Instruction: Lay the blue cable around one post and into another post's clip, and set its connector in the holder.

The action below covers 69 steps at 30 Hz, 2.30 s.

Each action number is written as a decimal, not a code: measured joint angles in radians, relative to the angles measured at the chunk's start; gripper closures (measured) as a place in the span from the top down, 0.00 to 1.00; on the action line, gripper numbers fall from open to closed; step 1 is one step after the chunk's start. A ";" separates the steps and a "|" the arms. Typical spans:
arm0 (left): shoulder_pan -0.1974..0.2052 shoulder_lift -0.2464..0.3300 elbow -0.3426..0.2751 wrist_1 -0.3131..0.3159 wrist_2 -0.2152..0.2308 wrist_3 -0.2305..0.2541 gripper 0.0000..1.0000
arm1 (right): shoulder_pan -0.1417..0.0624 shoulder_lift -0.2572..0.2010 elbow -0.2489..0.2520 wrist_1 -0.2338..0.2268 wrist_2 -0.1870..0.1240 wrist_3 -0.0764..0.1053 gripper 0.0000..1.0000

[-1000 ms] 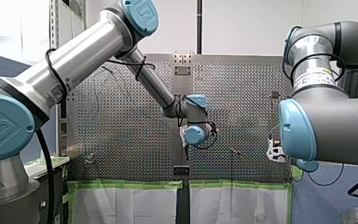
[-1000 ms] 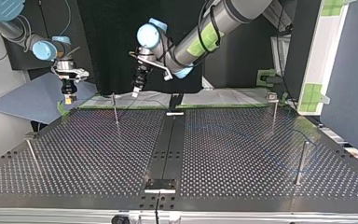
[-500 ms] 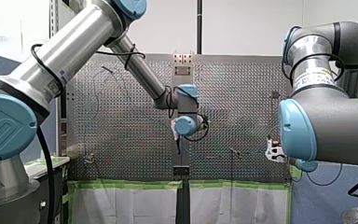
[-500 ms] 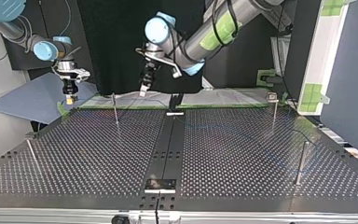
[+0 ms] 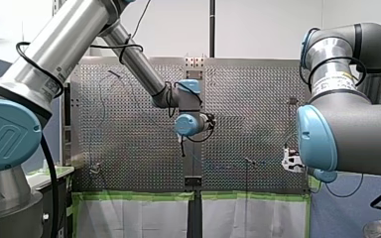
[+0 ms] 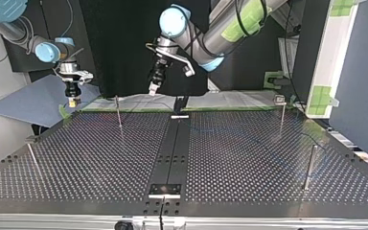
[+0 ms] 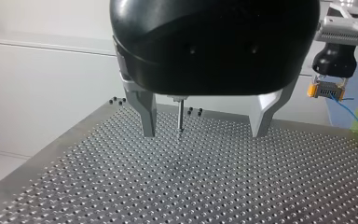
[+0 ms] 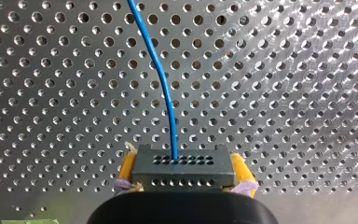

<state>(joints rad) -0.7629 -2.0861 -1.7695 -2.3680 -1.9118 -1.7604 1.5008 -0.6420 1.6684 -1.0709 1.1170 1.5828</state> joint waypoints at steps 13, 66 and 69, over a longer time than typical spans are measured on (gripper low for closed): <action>0.011 0.123 -0.123 -0.004 0.004 0.001 0.98 | 0.008 0.000 0.000 0.000 0.001 -0.003 0.00; 0.066 0.240 -0.569 0.285 -0.014 0.023 0.98 | 0.027 -0.003 -0.008 0.021 0.012 -0.012 0.00; 0.069 0.241 -0.593 0.284 -0.014 0.024 0.98 | 0.026 -0.004 -0.008 0.031 0.012 -0.015 0.00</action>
<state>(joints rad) -0.6935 -1.8455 -2.3627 -2.0843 -1.9255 -1.7367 1.5270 -0.6460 1.6606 -1.0398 1.1290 1.5681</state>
